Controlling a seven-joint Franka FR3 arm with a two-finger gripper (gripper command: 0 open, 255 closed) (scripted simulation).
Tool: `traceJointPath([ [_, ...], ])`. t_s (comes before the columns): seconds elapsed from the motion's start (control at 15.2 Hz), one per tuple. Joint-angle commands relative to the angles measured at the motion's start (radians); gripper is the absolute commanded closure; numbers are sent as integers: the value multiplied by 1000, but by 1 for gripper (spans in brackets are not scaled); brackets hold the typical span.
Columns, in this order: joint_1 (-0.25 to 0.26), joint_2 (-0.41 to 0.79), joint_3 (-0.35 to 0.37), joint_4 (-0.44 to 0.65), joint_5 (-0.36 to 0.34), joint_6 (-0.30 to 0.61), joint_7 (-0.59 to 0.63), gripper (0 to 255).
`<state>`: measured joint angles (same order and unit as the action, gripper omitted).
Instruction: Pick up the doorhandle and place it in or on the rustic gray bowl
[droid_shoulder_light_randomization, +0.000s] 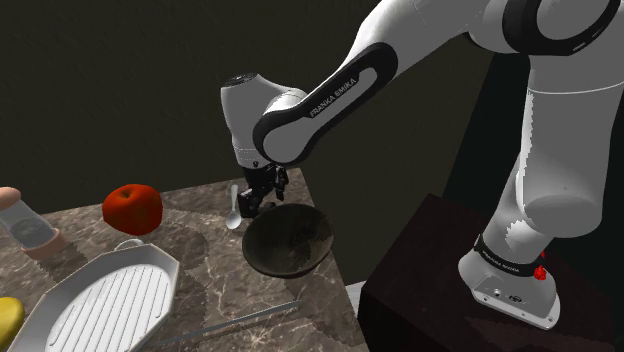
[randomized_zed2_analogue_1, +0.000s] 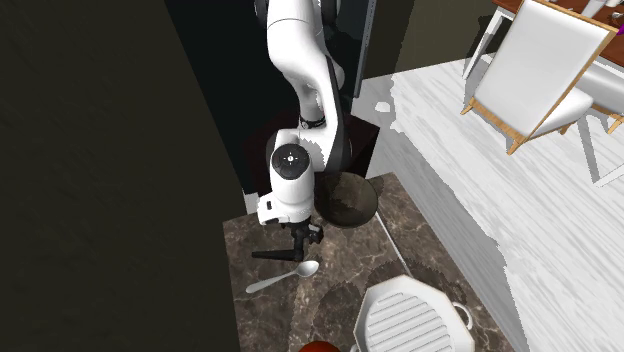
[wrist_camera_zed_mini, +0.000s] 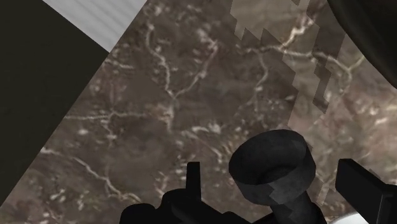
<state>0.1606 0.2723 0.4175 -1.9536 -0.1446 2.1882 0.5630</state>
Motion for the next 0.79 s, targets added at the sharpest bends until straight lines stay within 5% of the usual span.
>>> traceJointPath([
  [0.0, 0, 0, 0, 0, 0, 0, 0, 0],
  [0.07, 0, 0, 0, 0, 0, 0, 0, 255],
  [0.73, -1, -7, 1, 5, 4, -11, -3, 255],
])
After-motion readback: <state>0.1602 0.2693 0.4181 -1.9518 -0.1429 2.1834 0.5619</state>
